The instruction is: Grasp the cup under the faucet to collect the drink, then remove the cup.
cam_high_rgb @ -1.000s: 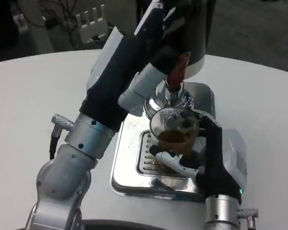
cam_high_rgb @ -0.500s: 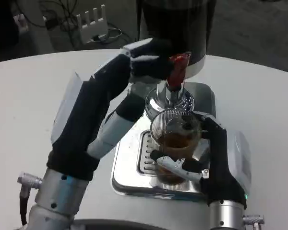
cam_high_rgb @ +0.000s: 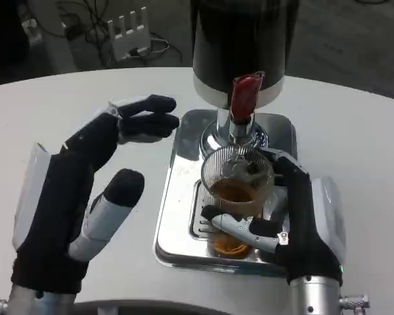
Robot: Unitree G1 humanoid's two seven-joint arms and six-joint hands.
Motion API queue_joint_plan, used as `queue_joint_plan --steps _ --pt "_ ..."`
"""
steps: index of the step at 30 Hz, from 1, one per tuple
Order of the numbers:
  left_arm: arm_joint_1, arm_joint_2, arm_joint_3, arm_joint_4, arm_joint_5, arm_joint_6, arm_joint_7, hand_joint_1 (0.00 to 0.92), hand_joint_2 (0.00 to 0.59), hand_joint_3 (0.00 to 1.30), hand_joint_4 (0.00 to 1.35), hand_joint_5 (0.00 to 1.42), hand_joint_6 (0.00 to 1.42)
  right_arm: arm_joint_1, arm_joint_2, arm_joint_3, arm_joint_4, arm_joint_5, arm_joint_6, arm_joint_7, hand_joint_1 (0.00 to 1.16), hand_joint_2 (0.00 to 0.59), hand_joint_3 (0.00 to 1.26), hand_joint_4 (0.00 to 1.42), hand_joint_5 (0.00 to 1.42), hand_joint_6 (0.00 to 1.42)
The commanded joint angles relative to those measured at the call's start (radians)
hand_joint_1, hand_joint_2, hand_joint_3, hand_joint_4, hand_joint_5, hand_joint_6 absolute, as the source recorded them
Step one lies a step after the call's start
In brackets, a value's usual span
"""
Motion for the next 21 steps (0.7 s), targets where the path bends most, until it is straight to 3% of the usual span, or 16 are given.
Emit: queue_joint_plan --steps 1,9,17,21 --pt "0.046 0.033 0.028 0.032 -0.013 -0.02 -0.015 0.0 0.05 0.41 0.31 0.37 0.34 0.025 0.0 0.005 -0.04 0.0 -0.023 0.007 0.93 0.124 0.84 0.94 1.12 1.25" --pt "0.059 0.072 0.046 0.042 -0.021 -0.04 -0.034 0.0 0.046 0.39 0.27 0.33 0.29 0.083 0.007 0.026 -0.11 -0.006 -0.02 0.031 0.93 0.119 0.84 0.94 1.12 1.25" --pt "0.049 0.18 0.046 0.167 0.078 -0.143 -0.066 0.0 0.046 0.16 0.05 0.14 0.11 0.167 0.007 0.059 -0.233 -0.004 -0.007 0.089 0.93 0.116 0.84 0.95 1.13 1.25" --pt "0.054 0.222 0.053 0.219 0.14 -0.209 -0.049 0.0 0.046 0.1 0.0 0.09 0.05 0.183 0.005 0.067 -0.266 -0.004 -0.003 0.115 0.93 0.116 0.84 0.95 1.13 1.25"
